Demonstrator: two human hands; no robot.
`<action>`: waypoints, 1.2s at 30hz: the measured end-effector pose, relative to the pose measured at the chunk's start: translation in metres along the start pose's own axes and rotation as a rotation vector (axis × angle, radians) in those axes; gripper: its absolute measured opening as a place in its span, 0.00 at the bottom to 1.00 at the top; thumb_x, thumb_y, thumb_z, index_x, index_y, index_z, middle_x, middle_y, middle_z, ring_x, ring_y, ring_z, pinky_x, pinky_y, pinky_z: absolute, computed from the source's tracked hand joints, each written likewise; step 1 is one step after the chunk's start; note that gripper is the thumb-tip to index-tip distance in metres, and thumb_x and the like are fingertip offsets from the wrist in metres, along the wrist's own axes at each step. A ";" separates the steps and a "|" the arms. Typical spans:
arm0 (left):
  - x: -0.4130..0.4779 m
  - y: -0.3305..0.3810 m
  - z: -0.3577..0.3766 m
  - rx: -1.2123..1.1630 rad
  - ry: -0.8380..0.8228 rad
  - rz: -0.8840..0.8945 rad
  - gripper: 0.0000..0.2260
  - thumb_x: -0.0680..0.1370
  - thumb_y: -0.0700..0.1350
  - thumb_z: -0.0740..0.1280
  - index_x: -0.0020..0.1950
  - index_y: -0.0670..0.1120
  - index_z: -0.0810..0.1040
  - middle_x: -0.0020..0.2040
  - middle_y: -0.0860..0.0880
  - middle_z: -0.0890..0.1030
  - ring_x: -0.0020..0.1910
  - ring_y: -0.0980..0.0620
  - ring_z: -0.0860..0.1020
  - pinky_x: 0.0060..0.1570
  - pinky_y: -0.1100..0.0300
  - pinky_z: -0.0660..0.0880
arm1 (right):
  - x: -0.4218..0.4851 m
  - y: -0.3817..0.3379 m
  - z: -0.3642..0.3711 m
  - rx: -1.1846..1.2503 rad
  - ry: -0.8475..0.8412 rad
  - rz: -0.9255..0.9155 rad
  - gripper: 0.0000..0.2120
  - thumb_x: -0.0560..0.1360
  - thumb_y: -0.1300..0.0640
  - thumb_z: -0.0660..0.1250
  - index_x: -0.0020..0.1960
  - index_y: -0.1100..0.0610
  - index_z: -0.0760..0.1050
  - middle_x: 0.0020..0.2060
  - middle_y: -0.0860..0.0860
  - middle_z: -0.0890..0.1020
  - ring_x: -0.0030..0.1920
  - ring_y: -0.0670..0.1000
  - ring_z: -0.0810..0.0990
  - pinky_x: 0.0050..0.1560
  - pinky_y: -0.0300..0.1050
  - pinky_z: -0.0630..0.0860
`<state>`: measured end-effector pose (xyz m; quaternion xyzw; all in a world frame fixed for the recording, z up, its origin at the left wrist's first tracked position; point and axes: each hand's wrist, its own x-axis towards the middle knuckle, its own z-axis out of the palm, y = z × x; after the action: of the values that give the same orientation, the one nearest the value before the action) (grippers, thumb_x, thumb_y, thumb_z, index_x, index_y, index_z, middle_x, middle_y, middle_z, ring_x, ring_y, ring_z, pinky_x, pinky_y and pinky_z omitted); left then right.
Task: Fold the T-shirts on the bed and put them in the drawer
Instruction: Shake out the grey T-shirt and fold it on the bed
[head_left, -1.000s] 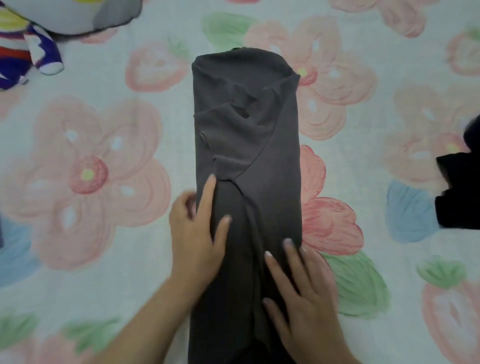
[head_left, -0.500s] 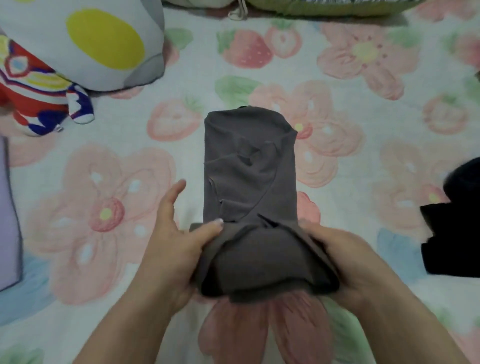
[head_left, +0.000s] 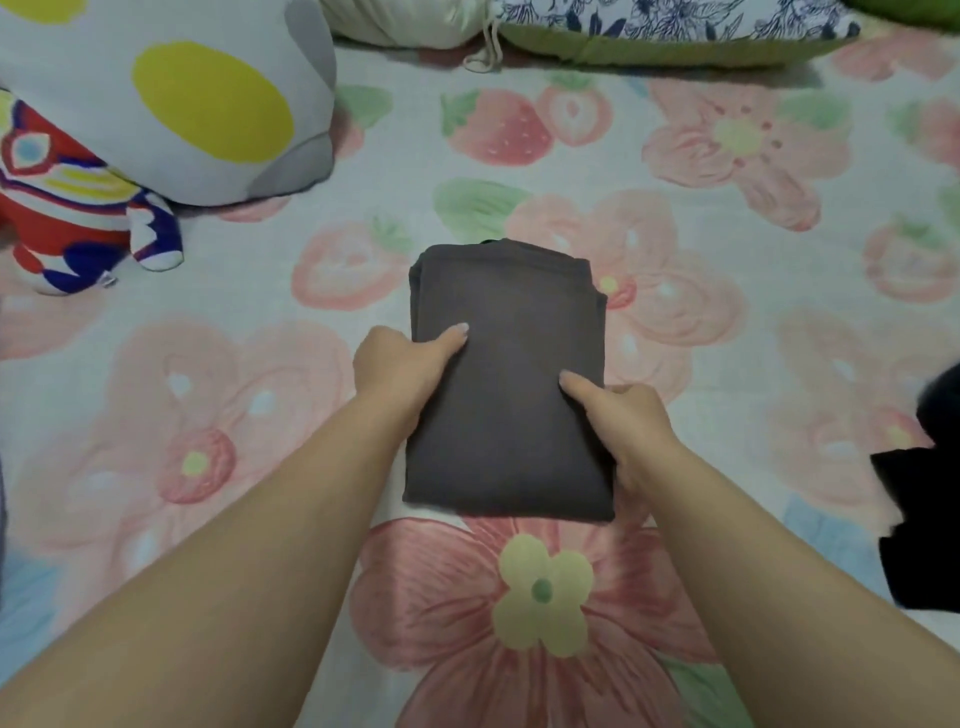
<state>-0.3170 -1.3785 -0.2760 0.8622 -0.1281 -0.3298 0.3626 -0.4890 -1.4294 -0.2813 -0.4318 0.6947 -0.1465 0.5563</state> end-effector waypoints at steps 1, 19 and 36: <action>0.006 0.005 0.002 -0.104 -0.058 -0.035 0.28 0.65 0.56 0.75 0.53 0.36 0.77 0.51 0.40 0.81 0.47 0.41 0.80 0.39 0.58 0.74 | 0.003 -0.003 0.000 0.054 -0.065 -0.011 0.16 0.68 0.48 0.73 0.46 0.60 0.77 0.42 0.55 0.83 0.39 0.54 0.82 0.37 0.44 0.79; -0.122 -0.123 -0.237 -0.948 0.515 -0.039 0.21 0.71 0.38 0.70 0.58 0.57 0.72 0.47 0.56 0.83 0.41 0.59 0.82 0.31 0.67 0.77 | -0.186 -0.065 0.159 -0.361 -1.027 -0.582 0.16 0.74 0.54 0.67 0.56 0.37 0.72 0.49 0.32 0.81 0.49 0.35 0.79 0.48 0.32 0.75; 0.021 -0.263 -0.378 -0.018 0.544 -0.148 0.30 0.77 0.52 0.63 0.75 0.47 0.55 0.71 0.44 0.68 0.66 0.43 0.70 0.60 0.55 0.66 | -0.218 0.001 0.395 -0.435 -0.632 -0.373 0.18 0.72 0.51 0.70 0.56 0.54 0.66 0.52 0.52 0.78 0.48 0.53 0.75 0.53 0.46 0.73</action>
<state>-0.0562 -0.9985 -0.2765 0.9228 0.0403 -0.1129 0.3662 -0.1326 -1.1532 -0.2753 -0.6812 0.4148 0.0449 0.6016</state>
